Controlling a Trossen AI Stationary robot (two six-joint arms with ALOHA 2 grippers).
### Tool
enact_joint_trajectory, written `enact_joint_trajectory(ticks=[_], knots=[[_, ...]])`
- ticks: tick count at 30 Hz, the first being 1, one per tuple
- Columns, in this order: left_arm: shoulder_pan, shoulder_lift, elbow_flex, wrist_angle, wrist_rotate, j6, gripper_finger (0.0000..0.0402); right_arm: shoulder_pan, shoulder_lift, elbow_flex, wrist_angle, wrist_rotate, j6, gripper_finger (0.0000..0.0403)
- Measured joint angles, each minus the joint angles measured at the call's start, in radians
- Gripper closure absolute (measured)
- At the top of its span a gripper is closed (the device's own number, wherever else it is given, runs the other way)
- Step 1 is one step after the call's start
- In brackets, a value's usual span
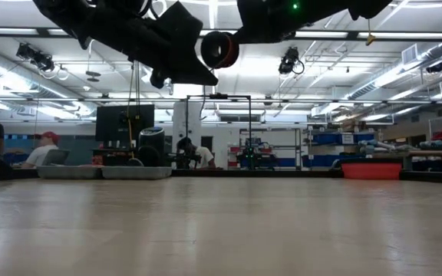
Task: Coil cords
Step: Uncoil the red wire
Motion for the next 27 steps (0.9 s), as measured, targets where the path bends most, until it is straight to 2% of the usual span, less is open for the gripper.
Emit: enact_joint_trajectory(ticks=[6,17,23,27], knots=[[-0.008,0.0,0.045,-0.06,0.055,-0.024,0.04,-0.012,0.0,0.0,-0.043,0.031,-0.041,0.0403],[-0.009,-0.001,0.292,-0.429,0.097,0.036,0.0401,-0.008,0.0,0.0,-0.177,0.057,-0.092,0.0403],[-0.008,-0.005,0.365,-0.67,0.027,0.055,0.0401,0.012,-0.003,0.0,-0.252,0.071,-0.103,0.0403],[-0.006,-0.032,0.361,-0.744,-0.009,0.034,0.0401,0.017,-0.044,0.0,-0.326,0.075,-0.104,0.0403]])
